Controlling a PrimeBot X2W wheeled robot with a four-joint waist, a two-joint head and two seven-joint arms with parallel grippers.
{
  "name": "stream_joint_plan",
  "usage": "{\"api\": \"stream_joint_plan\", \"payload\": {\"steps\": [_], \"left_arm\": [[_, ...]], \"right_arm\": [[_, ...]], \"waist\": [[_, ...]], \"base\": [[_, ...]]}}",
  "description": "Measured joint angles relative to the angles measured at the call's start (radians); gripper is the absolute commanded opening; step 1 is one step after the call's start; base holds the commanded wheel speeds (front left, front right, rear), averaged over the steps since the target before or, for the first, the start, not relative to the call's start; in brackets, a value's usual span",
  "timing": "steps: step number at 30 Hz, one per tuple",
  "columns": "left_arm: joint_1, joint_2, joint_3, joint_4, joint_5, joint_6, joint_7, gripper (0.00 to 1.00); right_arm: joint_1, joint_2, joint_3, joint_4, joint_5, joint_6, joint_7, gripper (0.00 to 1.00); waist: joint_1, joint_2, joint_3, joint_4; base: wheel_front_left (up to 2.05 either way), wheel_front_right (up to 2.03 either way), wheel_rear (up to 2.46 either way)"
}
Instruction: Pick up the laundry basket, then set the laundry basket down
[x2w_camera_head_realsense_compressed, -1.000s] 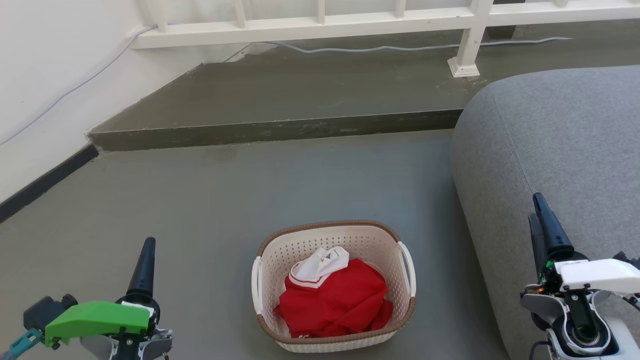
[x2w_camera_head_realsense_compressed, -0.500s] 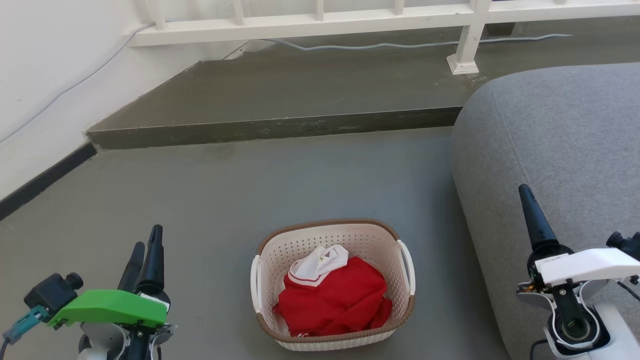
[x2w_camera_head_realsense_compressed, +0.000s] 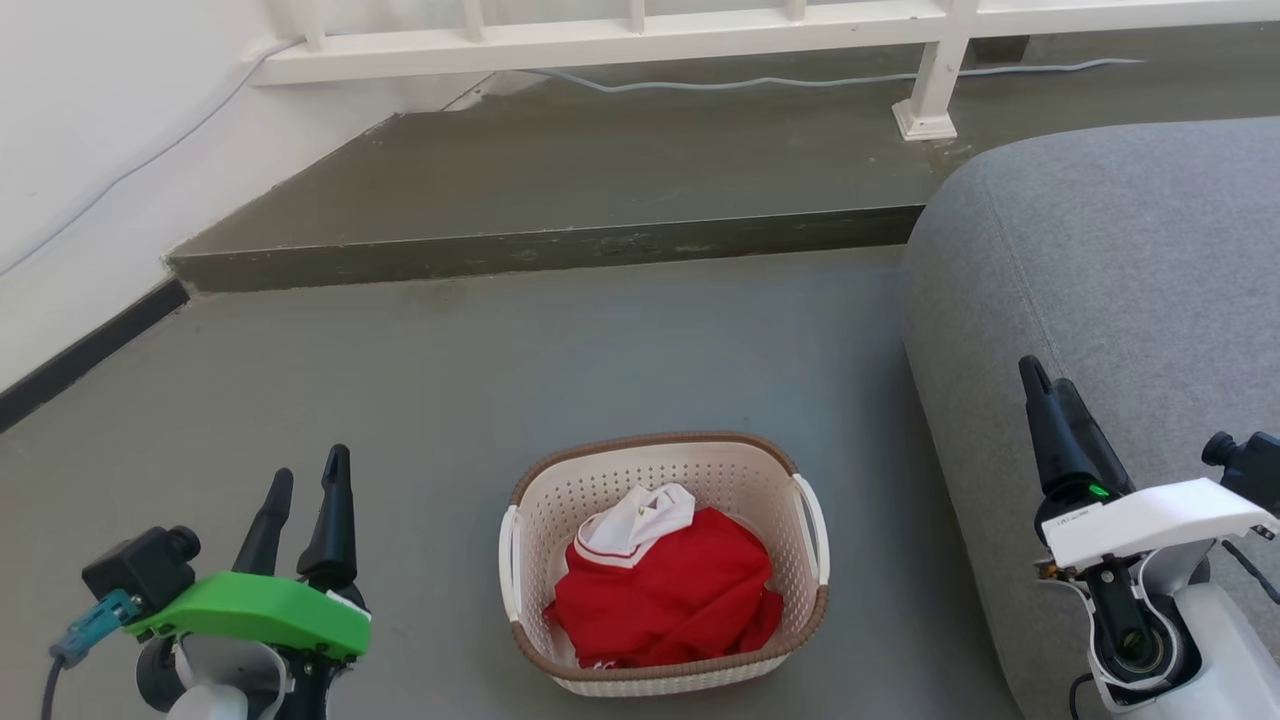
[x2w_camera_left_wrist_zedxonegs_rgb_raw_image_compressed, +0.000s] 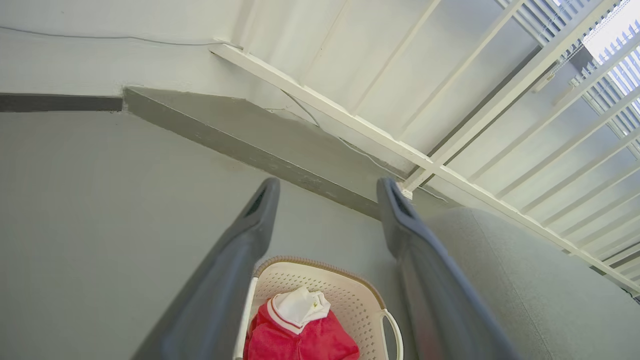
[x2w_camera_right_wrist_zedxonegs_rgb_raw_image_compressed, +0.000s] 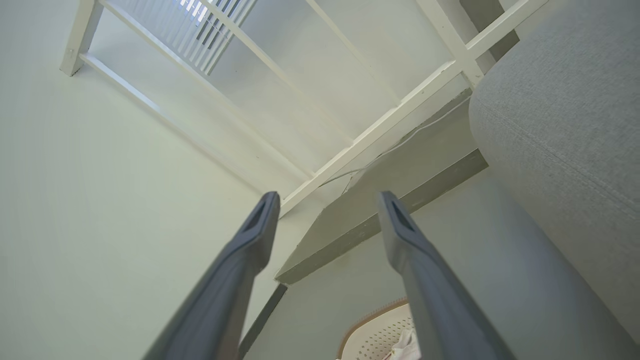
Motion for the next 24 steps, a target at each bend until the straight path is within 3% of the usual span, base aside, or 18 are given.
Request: {"api": "stream_joint_plan", "payload": {"steps": [24], "left_arm": [[-0.017,-0.005,-0.059,-0.002,0.384,0.042,-0.085,1.00]], "right_arm": [[-0.015,-0.008,0.065,0.023,-0.368,-0.028,-0.081,1.00]], "waist": [[0.0000,0.0000,0.008,0.004]], "base": [[0.00,0.00,0.00]]}}
